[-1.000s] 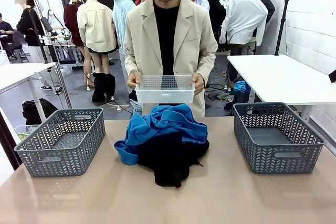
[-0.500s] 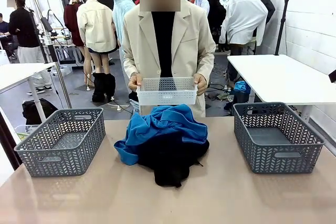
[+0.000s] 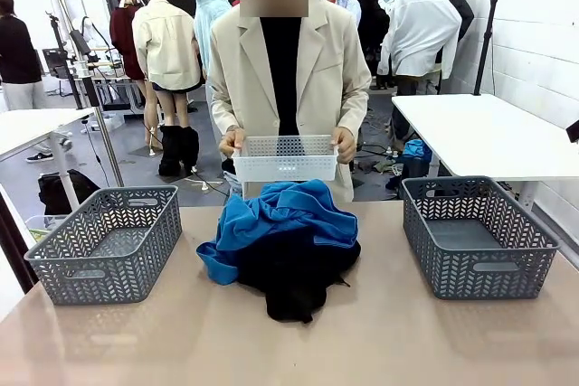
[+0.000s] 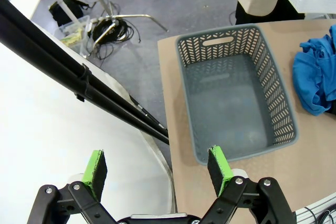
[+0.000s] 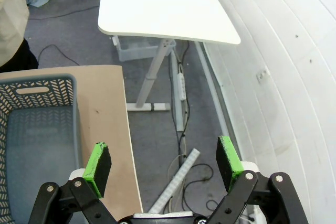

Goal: Sort the tops and bottoms.
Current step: Lift clothes from the center of the table with your left hand.

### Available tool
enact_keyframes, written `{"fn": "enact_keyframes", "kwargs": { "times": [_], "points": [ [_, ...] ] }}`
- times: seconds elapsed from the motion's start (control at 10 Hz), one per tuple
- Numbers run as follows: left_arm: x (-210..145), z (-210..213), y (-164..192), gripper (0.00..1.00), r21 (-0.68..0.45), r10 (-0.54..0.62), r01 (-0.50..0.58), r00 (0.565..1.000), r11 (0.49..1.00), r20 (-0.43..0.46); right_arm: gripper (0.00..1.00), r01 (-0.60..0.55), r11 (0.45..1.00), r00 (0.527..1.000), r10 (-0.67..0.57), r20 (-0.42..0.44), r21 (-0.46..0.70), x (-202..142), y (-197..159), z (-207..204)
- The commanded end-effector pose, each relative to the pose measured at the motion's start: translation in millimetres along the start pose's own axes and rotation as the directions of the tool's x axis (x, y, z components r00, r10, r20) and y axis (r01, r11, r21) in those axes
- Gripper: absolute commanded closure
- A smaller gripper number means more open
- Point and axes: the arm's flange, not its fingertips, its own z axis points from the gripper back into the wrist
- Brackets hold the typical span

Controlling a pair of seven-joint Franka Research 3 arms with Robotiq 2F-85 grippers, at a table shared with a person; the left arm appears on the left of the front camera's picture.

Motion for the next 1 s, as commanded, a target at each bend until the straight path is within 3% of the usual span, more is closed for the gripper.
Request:
{"fn": "enact_keyframes", "kwargs": {
  "times": [0.0, 0.9],
  "points": [
    [0.0, -2.0, 1.8, 0.00, 0.009, -0.009, 0.009, 1.000, 1.000, 0.001, 0.00, -0.017, 1.000, 1.000, 0.017, 0.000, -0.001, 0.3, 1.0, 0.2],
    [0.0, -2.0, 1.8, 0.00, 0.009, -0.009, 0.009, 1.000, 1.000, 0.001, 0.00, -0.017, 1.000, 1.000, 0.017, 0.000, -0.001, 0.3, 1.0, 0.2]
  ]
}}
